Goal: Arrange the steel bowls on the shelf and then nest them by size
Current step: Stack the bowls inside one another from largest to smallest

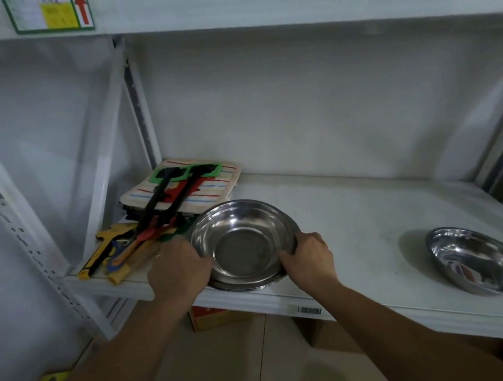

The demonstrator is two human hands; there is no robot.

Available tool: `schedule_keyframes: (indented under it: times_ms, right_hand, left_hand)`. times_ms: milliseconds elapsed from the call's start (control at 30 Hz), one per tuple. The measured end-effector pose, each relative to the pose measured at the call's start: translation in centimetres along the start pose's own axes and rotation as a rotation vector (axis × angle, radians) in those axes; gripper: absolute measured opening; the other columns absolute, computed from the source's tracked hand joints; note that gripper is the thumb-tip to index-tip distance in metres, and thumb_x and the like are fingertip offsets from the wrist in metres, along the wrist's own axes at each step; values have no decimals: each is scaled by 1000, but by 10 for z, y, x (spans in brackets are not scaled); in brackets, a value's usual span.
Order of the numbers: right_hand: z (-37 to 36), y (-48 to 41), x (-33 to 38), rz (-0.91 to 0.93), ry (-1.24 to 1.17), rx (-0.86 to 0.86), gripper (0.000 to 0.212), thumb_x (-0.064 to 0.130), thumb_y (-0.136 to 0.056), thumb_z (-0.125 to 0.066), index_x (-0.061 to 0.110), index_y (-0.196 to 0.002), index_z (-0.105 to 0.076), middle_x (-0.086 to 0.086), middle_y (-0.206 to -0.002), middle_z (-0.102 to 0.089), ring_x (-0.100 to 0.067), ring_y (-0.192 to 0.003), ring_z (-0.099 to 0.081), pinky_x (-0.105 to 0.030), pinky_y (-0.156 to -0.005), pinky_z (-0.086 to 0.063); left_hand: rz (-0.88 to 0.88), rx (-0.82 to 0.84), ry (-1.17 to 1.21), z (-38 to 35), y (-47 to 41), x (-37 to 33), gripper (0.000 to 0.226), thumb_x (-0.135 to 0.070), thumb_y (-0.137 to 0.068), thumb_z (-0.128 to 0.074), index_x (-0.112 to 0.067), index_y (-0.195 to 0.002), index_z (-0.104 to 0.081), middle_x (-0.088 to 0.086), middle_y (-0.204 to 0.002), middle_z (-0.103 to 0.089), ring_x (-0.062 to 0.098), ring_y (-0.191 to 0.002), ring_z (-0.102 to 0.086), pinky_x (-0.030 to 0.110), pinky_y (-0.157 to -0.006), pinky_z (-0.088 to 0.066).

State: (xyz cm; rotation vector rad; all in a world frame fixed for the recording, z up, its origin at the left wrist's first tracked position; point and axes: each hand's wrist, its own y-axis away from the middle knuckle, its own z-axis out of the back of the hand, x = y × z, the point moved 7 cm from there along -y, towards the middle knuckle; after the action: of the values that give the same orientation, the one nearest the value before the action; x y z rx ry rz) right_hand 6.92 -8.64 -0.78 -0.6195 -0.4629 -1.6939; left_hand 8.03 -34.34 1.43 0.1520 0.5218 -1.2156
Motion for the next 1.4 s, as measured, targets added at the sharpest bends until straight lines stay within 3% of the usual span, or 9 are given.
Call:
schedule_keyframes:
  times_ms: [100, 200, 400, 600, 800, 1033, 1233, 1333, 1400]
  right_hand:
    - [-6, 1, -1, 2, -16, 23, 46, 31, -92, -60, 10, -133, -55, -15, -121, -63, -31, -101, -62, -41, -92, -53]
    - [-9, 1, -1, -6, -25, 29, 57, 30, -95, -59, 10, -146, -45, -17, -129, -60, -34, -115, -61, -43, -99, -50]
    - [-11, -1, -4, -5, -45, 44, 56, 31, -96, -56, 11, -147, -44, -18, -128, -61, -35, -114, -61, -45, -99, -52]
    - [17, 7, -19, -17, -134, 64, 65, 33, -99, -57, 8, -155, -37, -16, -149, -53, -33, -136, -52, -43, -111, -43]
    - [77, 24, -64, -62, -202, 11, 61, 25, -99, -57, 10, -155, -41, -9, -150, -56, -27, -128, -60, -39, -109, -47]
    - [82, 20, -84, -143, -310, 75, 57, 26, -97, -57, 3, -149, -48, -16, -130, -70, -32, -119, -64, -41, -103, -52]
    - [-9, -1, -48, -283, -654, 305, 65, 25, -79, -72, 0, -137, -54, -19, -123, -67, -36, -108, -70, -51, -93, -61]
    - [-7, -6, -49, -310, -662, 241, 42, 10, -82, -68, 1, -122, -62, -18, -118, -70, -30, -100, -71, -40, -88, -62]
    - [9, -9, -67, -323, -629, 173, 34, 9, -82, -65, 1, -115, -66, -19, -114, -72, -30, -97, -72, -40, -85, -63]
  left_hand:
    - [18, 57, 30, -11, 0, 5, 29, -48, -77, -59, -21, -85, -66, 6, -97, -66, 23, -76, -65, 37, -67, -56]
    - [69, 107, 93, -19, -1, 10, 49, -44, -80, -66, -15, -120, -60, 13, -123, -59, 34, -101, -64, 39, -74, -49]
    - [80, 149, 135, -25, -2, 12, 52, -42, -76, -60, -17, -121, -58, 13, -123, -60, 33, -97, -65, 47, -80, -57]
    - [38, 61, 12, -4, 13, -24, 63, -39, -86, -62, -12, -141, -47, 19, -146, -43, 42, -131, -45, 52, -102, -44]
    - [-166, 15, 79, 0, 37, -121, 63, -36, -88, -61, -14, -145, -48, 18, -146, -44, 40, -133, -45, 51, -106, -43]
    - [324, 71, 27, -8, -16, -21, 67, -44, -82, -64, 3, -130, -60, 31, -129, -59, 46, -113, -58, 51, -93, -50]
    - [392, 131, 224, -32, -15, 4, 36, -11, -94, -63, 17, -116, -62, 36, -109, -64, 44, -87, -61, 43, -65, -49]
    - [384, 141, 245, -45, -12, -6, 38, -8, -97, -59, 19, -124, -60, 41, -124, -60, 53, -109, -60, 49, -81, -49]
    - [347, 137, 267, -54, -6, -21, 38, -12, -95, -60, 14, -122, -62, 37, -120, -64, 48, -103, -63, 46, -80, -54]
